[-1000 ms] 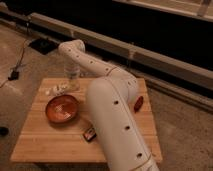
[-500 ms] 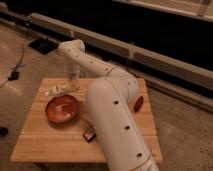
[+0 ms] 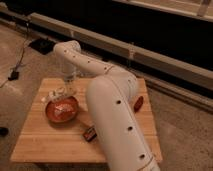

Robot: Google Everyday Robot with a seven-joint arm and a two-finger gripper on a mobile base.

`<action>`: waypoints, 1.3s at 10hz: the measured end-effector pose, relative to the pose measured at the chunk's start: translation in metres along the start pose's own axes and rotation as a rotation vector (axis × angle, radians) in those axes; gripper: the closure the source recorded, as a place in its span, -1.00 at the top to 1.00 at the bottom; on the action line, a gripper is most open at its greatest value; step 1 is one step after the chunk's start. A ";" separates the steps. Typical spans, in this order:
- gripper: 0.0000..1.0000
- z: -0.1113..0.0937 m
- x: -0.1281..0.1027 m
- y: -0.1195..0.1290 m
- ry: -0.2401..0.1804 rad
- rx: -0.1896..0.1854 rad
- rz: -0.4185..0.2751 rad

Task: Place the bottle in the ceramic bowl

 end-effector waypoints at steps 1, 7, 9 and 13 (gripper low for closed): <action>-0.82 0.002 -0.007 0.004 -0.002 -0.012 -0.018; 0.15 0.016 -0.015 0.014 -0.036 -0.077 -0.053; 0.15 0.004 -0.016 0.010 -0.037 -0.063 -0.050; 0.15 0.012 -0.015 0.011 -0.038 -0.066 -0.048</action>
